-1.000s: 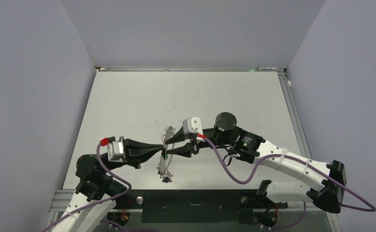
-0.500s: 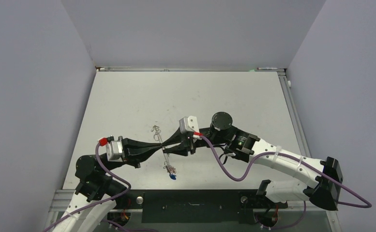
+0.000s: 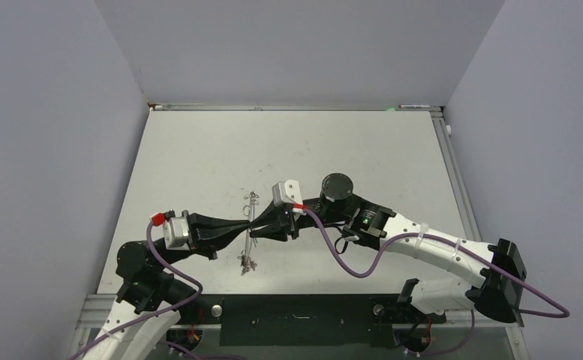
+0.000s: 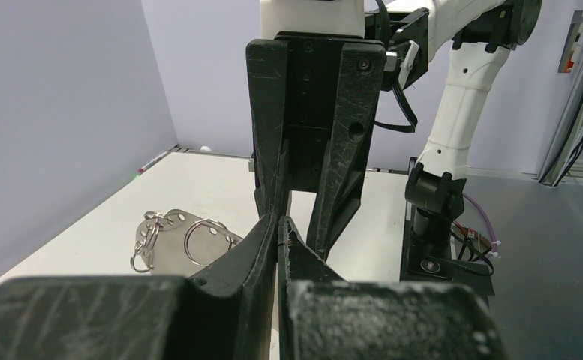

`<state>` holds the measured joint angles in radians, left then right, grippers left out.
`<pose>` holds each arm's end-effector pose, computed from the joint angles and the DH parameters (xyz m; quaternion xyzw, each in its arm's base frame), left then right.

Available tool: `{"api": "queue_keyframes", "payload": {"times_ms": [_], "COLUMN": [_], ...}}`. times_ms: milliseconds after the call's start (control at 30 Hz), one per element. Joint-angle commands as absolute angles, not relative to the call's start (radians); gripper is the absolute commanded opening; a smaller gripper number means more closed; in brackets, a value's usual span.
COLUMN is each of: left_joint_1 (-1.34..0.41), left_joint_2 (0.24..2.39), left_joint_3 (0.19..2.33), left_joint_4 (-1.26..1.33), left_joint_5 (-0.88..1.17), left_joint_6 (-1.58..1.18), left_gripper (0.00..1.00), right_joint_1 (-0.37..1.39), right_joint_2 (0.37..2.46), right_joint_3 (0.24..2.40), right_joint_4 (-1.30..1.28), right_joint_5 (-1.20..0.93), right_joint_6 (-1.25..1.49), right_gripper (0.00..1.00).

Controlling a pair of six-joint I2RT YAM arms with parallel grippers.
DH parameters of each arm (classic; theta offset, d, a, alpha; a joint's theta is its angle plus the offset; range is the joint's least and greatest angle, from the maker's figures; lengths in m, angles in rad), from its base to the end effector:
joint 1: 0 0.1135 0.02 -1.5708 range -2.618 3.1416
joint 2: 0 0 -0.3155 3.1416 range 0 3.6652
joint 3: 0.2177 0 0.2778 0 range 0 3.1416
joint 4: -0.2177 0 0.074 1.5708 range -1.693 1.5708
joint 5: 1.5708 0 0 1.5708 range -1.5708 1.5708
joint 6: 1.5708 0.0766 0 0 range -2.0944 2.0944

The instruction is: Put the keys on the keyring

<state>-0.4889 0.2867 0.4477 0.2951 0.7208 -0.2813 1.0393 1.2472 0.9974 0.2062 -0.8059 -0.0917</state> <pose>0.0589 -0.0886 0.3634 0.3490 0.4613 -0.4712 0.6659 0.1167 0.3075 0.3982 -0.5850 0.4157 0.5423 0.4368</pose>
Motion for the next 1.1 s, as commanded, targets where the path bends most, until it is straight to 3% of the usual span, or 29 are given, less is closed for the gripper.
{"api": "queue_keyframes", "payload": {"times_ms": [0,200,367,533,667,733,833,1067], "left_joint_1": [-0.482,-0.48,-0.48,-0.48,-0.487,-0.492,-0.494,-0.508], "left_joint_2": [0.271,0.273,0.273,0.273,0.271,0.263,0.255,0.295], "left_joint_3": [0.462,0.463,0.463,0.473,0.49,0.495,0.501,0.561], "left_joint_4": [0.348,0.345,0.337,0.286,0.232,0.206,0.179,0.025], "left_joint_5": [0.693,0.692,0.692,0.684,0.693,0.703,0.692,0.727], "left_joint_6": [-0.29,-0.288,-0.284,-0.243,-0.192,-0.17,-0.143,-0.041], "left_gripper": [0.0,0.0,0.0,0.01,0.31,0.41,0.49,0.49], "right_joint_1": [1.037,1.036,1.035,1.035,1.035,1.031,1.022,1.021], "right_joint_2": [1.253,1.245,1.246,1.244,1.232,1.23,1.243,1.279], "right_joint_3": [1.019,1.016,1.023,1.089,1.146,1.168,1.212,1.349], "right_joint_4": [0.266,0.288,0.292,0.134,-0.064,-0.158,-0.269,-0.514], "right_joint_5": [-0.844,-0.834,-0.839,-0.821,-0.773,-0.741,-0.716,-0.601], "right_joint_6": [-0.098,-0.093,-0.1,-0.186,-0.269,-0.311,-0.358,-0.436], "right_gripper": [0.19,0.06,0.05,0.05,0.05,0.05,0.05,0.05]}}
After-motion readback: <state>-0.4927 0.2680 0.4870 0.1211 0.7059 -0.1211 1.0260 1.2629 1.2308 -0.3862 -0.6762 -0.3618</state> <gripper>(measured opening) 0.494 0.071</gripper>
